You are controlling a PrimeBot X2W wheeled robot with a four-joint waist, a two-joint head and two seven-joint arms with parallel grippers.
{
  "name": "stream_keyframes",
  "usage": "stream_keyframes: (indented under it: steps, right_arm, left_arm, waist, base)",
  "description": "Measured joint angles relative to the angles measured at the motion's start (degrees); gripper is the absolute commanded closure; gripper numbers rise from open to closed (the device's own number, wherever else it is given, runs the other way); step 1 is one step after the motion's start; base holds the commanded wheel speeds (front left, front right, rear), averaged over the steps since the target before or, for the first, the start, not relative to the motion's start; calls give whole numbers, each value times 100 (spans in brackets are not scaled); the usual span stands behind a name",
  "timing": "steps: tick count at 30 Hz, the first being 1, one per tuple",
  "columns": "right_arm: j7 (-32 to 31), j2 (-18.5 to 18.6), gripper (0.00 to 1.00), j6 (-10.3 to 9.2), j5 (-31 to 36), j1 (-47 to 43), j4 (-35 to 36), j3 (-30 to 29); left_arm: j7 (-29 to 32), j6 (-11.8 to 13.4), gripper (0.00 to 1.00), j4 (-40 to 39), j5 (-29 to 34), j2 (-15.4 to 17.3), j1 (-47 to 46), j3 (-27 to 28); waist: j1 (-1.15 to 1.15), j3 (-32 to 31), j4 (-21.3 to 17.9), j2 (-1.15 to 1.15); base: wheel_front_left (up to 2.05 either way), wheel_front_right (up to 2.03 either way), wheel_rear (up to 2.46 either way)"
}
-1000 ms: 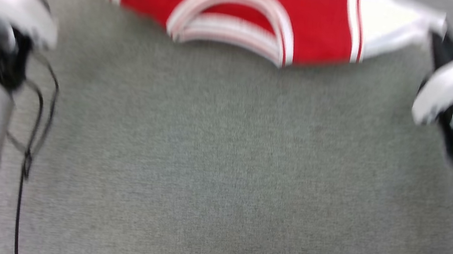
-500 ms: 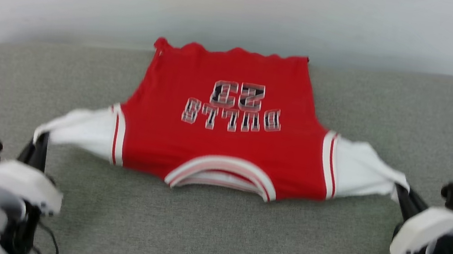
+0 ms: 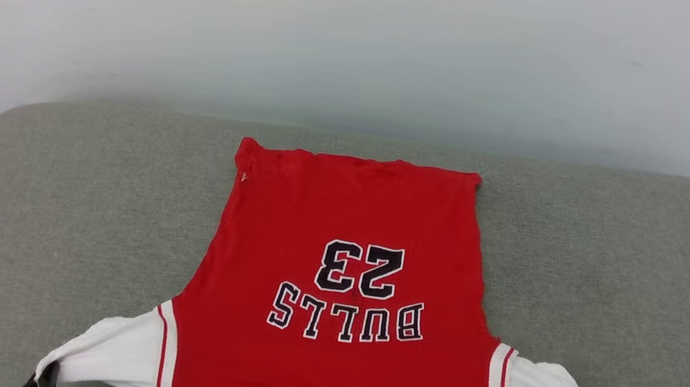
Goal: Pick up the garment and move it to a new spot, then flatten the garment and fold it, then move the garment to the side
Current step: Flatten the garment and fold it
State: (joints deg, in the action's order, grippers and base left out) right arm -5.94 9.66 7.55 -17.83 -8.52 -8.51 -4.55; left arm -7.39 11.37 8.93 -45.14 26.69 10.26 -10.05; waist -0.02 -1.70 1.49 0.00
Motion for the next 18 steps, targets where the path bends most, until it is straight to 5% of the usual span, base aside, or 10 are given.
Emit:
stream_keyframes:
  steps: [8, 10, 11, 12, 18]
  right_arm:
    - [-769, -430, 100, -2, 633, -922, 1196, -114]
    - [-829, -469, 80, -3, 602, -908, 1245, -80]
    - [-821, -486, 53, -3, 599, -861, 1260, -77]
    - [-814, -503, 2, -4, 559, -773, 1256, -80]
    - [-346, -581, 0, -5, 343, 356, 971, -277]
  left_arm:
    - [214, 175, 100, -683, 47, 30, 322, -169]
    - [227, 174, 100, -770, 113, 20, 291, -260]
    - [227, 174, 100, -823, 163, 13, 247, -308]
    - [230, 174, 100, -872, 187, -1, 179, -346]
    - [189, 177, 100, -1151, 374, -75, -229, -492]
  waist:
    - [1, 65, 152, 0]
    - [1, 107, 171, 0]
    - [1, 134, 178, 0]
    - [1, 165, 187, 0]
    - [2, 506, 234, 0]
  base:
    - [0, 0, 0]
    - [0, 0, 0]
    - [0, 0, 0]
    - [0, 0, 0]
    - [0, 0, 0]
